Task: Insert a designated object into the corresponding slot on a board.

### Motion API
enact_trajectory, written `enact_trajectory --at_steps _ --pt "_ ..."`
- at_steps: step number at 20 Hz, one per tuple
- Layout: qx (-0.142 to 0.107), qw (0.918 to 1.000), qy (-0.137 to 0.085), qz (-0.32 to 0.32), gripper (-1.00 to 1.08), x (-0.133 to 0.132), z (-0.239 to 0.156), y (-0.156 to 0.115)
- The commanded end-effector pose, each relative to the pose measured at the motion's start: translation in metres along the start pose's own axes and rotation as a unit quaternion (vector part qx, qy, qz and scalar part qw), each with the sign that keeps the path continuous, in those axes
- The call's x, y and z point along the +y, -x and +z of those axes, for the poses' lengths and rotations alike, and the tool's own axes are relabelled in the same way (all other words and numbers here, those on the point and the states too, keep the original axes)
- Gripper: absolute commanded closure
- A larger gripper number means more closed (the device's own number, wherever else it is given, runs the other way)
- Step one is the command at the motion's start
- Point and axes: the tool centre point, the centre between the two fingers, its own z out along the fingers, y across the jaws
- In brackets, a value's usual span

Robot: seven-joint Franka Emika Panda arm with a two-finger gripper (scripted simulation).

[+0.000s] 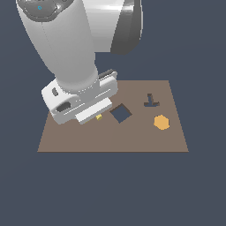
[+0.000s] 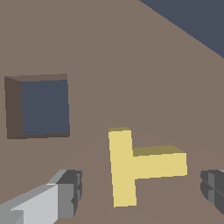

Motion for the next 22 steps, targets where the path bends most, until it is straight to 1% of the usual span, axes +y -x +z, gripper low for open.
enact_trajectory --at_steps 1,7,12,20,21,22 --pt "0.001 0.9999 0.001 -0.017 -0.92 0.004 0.005 -0.001" --pt "0.002 0.9993 0.001 -0.036 -0.92 0.009 0.011 -0.002" --pt "0.001 0.9994 0.001 -0.035 -0.92 0.009 0.013 -0.002" --pt "0.002 0.9993 0.001 -0.038 -0.92 0.009 0.032 -0.003" --pt "0.002 0.9993 0.001 -0.038 1.08 0.009 0.032 -0.003" --pt "0.002 0.9993 0.001 -0.038 1.08 0.009 0.032 -0.003"
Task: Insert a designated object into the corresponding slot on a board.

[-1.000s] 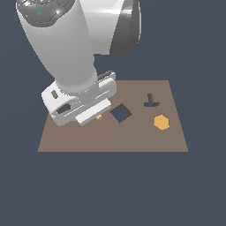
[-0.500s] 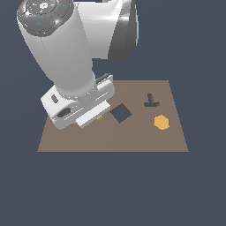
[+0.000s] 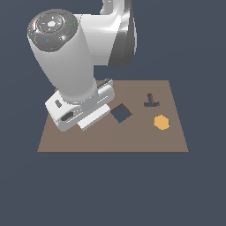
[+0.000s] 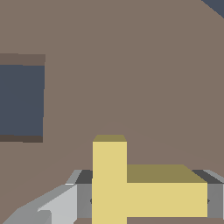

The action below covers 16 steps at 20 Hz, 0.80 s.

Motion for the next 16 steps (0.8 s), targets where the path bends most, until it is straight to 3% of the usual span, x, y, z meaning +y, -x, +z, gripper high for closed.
enact_trajectory --at_steps 1,16 --pt "0.000 1.0000 0.000 0.000 1.08 -0.0002 0.0010 -0.0003" --pt "0.000 1.0000 0.000 0.001 1.08 -0.0003 -0.0024 0.0001"
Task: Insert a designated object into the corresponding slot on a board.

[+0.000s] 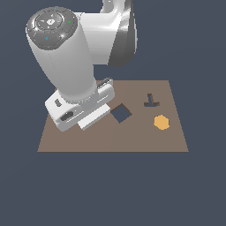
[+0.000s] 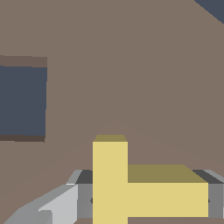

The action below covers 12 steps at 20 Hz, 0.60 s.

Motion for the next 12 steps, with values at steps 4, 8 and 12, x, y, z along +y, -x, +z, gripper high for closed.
enact_trajectory --at_steps 4,8,12 --pt "0.000 0.9999 0.000 0.012 1.08 -0.002 0.000 0.003" --pt "0.000 0.9994 0.000 0.035 1.08 -0.007 0.000 0.007" --pt "0.000 0.9976 0.000 0.070 1.08 -0.014 0.000 0.013"
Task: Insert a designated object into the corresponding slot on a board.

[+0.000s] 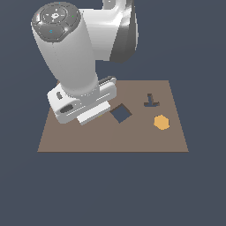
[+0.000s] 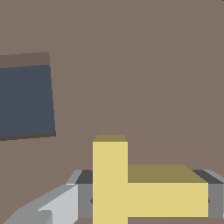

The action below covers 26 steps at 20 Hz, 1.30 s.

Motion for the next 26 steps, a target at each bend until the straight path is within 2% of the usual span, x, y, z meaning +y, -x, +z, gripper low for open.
enact_trajectory --at_steps 1,8,13,19,26 --pt "0.000 0.9997 0.000 0.023 1.08 -0.005 0.000 0.004" --pt "0.000 0.9936 0.000 0.113 1.08 -0.024 -0.001 0.020" --pt "0.000 0.9809 0.000 0.194 1.08 -0.045 -0.002 0.030" --pt "0.000 0.9544 0.000 0.298 1.08 -0.073 -0.003 0.039" --pt "0.000 0.9121 0.000 0.410 1.08 -0.107 -0.003 0.040"
